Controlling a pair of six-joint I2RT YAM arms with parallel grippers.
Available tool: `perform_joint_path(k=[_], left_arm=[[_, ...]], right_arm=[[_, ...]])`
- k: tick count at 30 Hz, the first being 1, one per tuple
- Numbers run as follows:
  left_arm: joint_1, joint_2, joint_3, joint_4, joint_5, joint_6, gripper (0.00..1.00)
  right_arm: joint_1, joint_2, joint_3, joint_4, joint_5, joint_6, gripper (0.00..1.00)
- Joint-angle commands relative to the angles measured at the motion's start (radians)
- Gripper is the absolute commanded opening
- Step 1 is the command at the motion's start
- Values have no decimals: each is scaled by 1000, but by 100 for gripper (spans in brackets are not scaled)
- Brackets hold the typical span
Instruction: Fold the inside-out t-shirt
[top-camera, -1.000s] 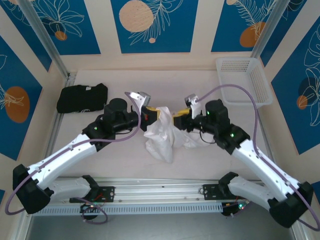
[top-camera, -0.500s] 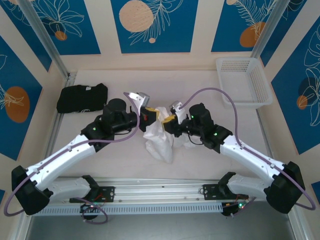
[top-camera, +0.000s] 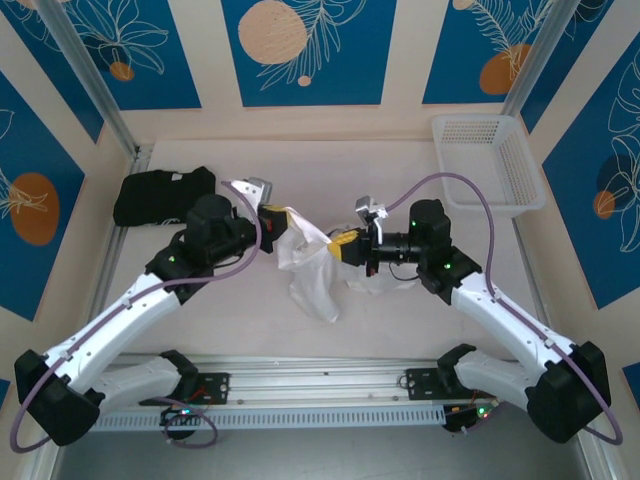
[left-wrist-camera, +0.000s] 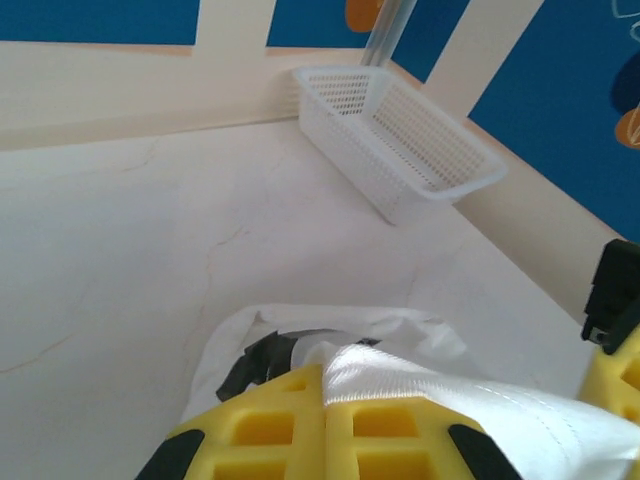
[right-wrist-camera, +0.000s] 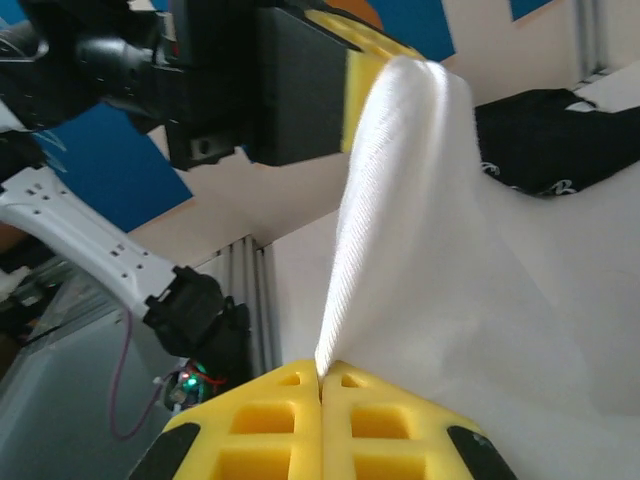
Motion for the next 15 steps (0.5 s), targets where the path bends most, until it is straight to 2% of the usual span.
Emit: perform_joint_path(k=[1,4,8,11,15], left_arm=[[14,3,-18,-36,-81,62,6],[12,2,-30,-57,-100,83,17],[-5,-37,-61,-53,-57,87,34],[-20,-94,-113,-3,5,71,40],[-40,-151,-166,37,81,42,42]], right_arm=[[-7,32,3,66,-117,50,0],[-7,66,16,74,-106,66,0],[-7,83,22,68,-75,72,0],[-10,86,22,66,-62,75,0],[-20,86,22,58,-50,77,0]])
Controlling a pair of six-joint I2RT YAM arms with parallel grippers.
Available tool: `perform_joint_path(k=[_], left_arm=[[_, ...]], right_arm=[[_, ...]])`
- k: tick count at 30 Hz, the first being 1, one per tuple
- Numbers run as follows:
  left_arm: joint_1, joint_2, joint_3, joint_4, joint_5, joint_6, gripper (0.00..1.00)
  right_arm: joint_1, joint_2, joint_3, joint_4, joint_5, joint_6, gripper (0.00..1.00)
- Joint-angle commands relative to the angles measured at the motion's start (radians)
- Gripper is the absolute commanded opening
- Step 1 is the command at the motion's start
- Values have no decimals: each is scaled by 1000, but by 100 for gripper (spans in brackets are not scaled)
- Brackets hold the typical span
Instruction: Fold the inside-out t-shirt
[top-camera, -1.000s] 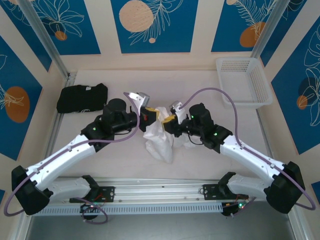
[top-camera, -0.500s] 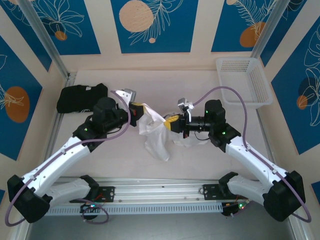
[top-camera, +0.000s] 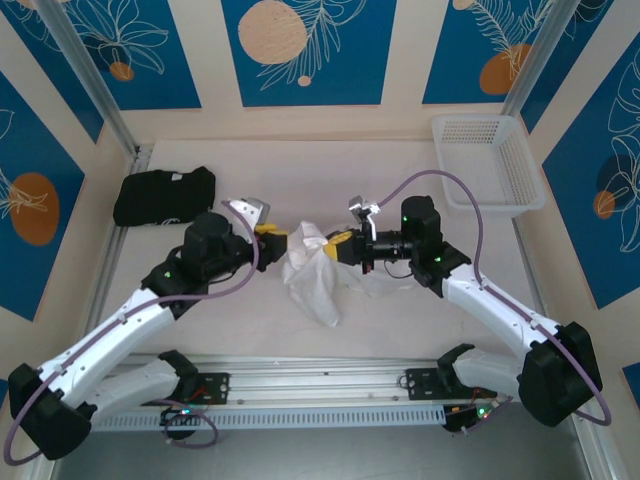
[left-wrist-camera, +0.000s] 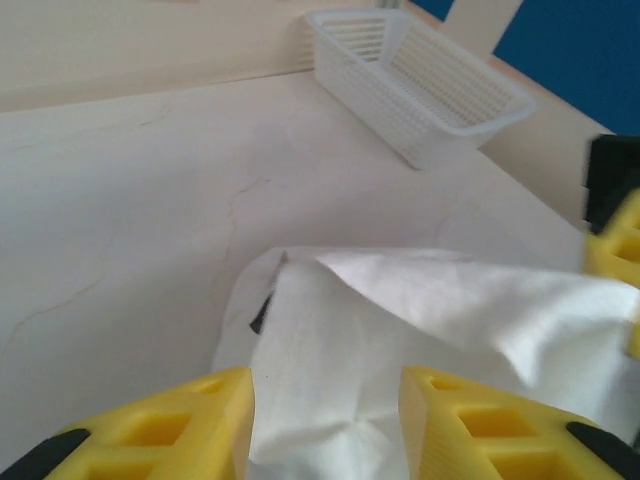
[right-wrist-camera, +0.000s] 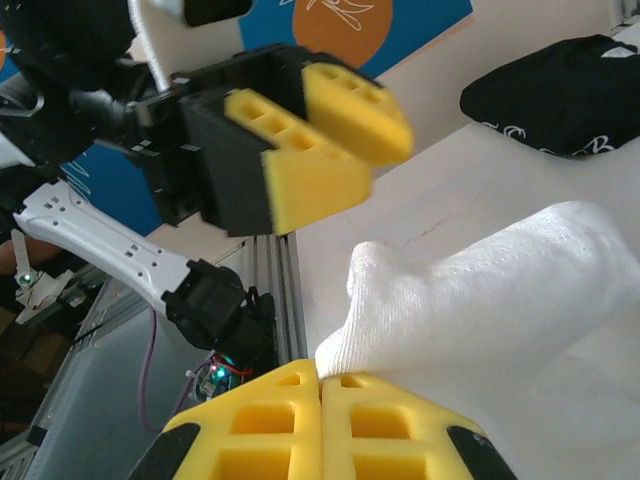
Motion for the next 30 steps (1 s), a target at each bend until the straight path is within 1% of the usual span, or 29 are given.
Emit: perform_joint_path(k=[1,4,6,11,14,17,19,21,22,23,24,25,27,30], left_arm=[[-18,-44,-41,77,107,-22,44],[-24,-35,-75,170,220,-55,50],[-26,-1,-77,234,281,-85,52],[-26,101,-49,323,338,-133,53],[-26,144,-34,362,350,-146,50],[-26,180,-13,377,352,-149,40],[-25,197,-5,397,353,-153,28],[-26,202,5,410,350,-156,14],[-26,199,11,407,348,-153,9],[-26,191,18,398,346,-148,6],[-26,179,27,380,345,-139,4],[-26,167,38,357,342,-129,2],[-31,149,58,313,343,-121,0],[-75,160,106,248,341,-108,0]], right_arm=[[-10,-1,22,12,1,14,0],[-9,0,21,14,2,15,0],[-8,-1,22,15,1,16,0],[-7,-18,15,2,10,11,0],[-7,-32,5,-2,17,9,0],[-7,-38,-5,-3,19,4,0],[-7,-40,-7,-8,23,-2,0],[-7,-41,-5,-34,35,-23,0],[-7,-44,-1,-59,51,-40,0],[-7,-49,6,-93,83,-58,0],[-6,-58,18,-145,147,-78,0],[-1,-68,30,-202,246,-95,0],[11,-79,61,-294,444,-113,5],[54,-80,104,-356,659,-157,15]])
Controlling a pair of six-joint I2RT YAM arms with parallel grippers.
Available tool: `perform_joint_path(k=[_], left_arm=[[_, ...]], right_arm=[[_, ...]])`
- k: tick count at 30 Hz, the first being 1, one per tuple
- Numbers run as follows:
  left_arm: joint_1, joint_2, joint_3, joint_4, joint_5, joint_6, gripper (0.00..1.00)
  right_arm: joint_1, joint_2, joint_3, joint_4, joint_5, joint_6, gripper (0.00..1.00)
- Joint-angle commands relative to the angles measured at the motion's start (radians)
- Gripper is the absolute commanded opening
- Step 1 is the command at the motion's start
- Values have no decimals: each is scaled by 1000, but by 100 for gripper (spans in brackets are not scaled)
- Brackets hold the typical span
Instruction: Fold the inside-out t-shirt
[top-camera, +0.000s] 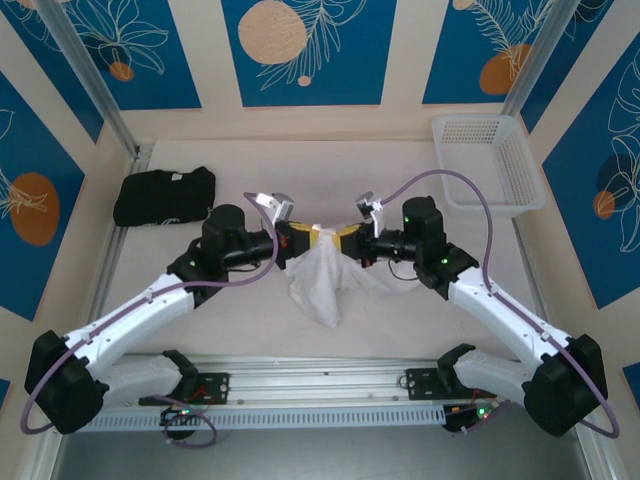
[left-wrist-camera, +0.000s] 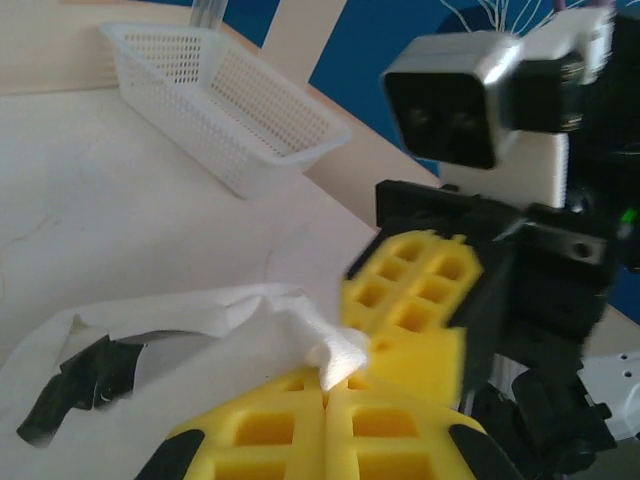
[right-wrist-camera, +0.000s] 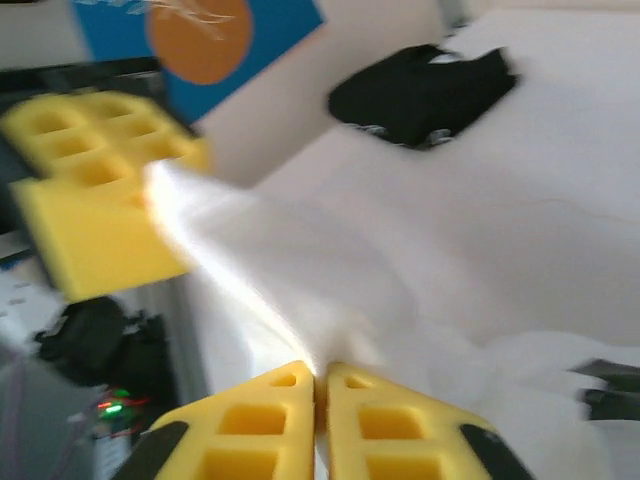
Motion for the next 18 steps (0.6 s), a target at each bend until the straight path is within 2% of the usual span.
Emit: perform_joint_path(k=[1,4,6,9,13,16,18], left_arm=[[-54,-8,100,-70,11,39,0],[-91,6,158,-147,-45,48,0],[-95,-3,165,-163,-99,51,0],[-95,2,182,-203,-153,64,0],[-97,30,213,-244,-160,61,2],[-96,32,217,-239,-165,45,2],[-96,25,216,-237,-168,39,2]], right_arm=[[48,-16,68,-150,359,-83,17],[84,-29,90,-203,556,-134,24],[84,-76,63,-191,570,-160,29],[85,-183,-18,-131,436,-215,37],[95,-283,-96,-48,258,-221,46],[141,-277,-120,25,196,-203,50],[199,-246,-132,79,202,-194,54]])
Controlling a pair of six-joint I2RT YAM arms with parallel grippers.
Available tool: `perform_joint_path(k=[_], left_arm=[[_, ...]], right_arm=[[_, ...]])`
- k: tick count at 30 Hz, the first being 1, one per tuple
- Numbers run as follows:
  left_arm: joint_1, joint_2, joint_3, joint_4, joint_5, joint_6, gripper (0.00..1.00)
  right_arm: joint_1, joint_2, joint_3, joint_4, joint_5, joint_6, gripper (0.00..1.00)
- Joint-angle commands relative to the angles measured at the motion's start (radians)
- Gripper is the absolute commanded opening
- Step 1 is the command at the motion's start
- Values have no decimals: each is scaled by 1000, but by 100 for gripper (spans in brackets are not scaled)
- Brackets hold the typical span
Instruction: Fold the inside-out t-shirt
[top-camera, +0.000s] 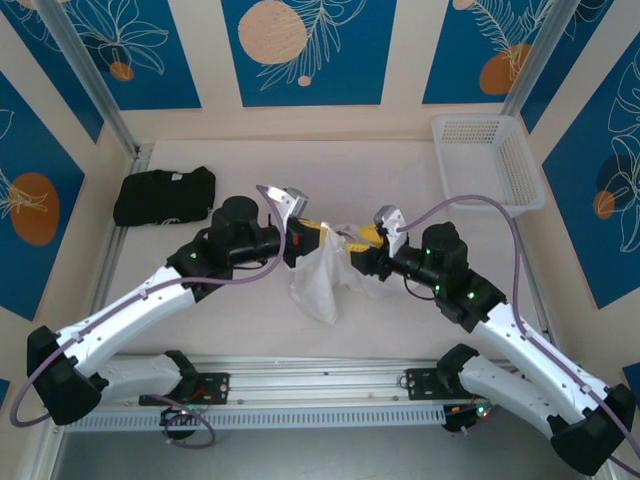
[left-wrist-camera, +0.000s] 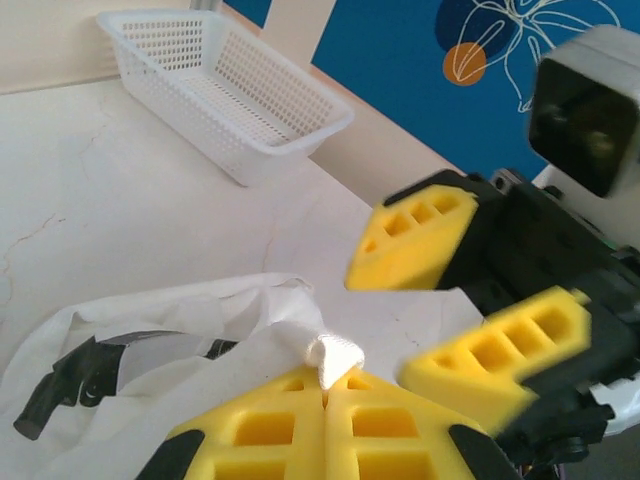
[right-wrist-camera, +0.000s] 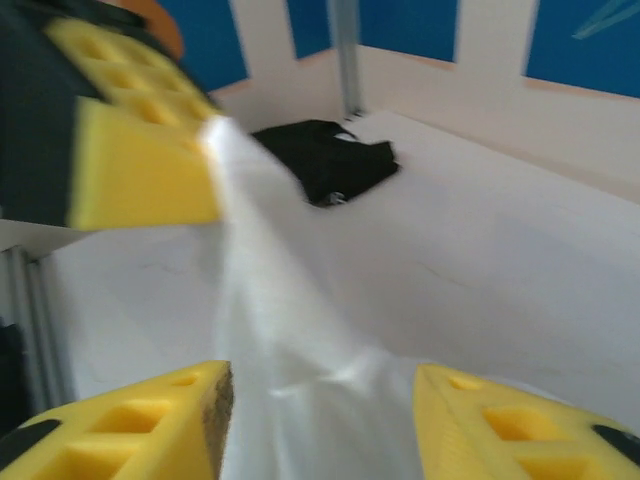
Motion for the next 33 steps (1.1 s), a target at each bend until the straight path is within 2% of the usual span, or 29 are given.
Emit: perform_joint_path(k=[1,5,10,17,19,23,25,27,30,33], left_arm=[[-5,-12,38,-4,-28,-2,1],[-4,-24,36,-5,-40,-4,0],[-4,-34,38,-4,-31,-15,0],[-4,-51,16,42,-13,-54,0],[-3,-54,7,55,-8,-69,0],[7,-55,5,56,-19,-86,0],[25,-60,4,47,-37,-96,0],[56,-69,-3,43,-62,-109,0],[107,-77,-28,62,-76,-130,8],[147,-50,-32,65,-57,-135,10]], right_arm=[[85,54,-33,133,-50,0,54],[162,128,-60,232,90,53,53],[197,223,-55,316,253,139,54],[195,336,-17,402,348,187,55],[182,345,-11,405,344,186,51],[117,300,-30,409,230,176,13],[62,264,-53,408,93,167,2],[-1,221,-73,389,-69,165,0],[-80,173,-88,341,-273,166,0],[-128,151,-93,317,-420,184,0]])
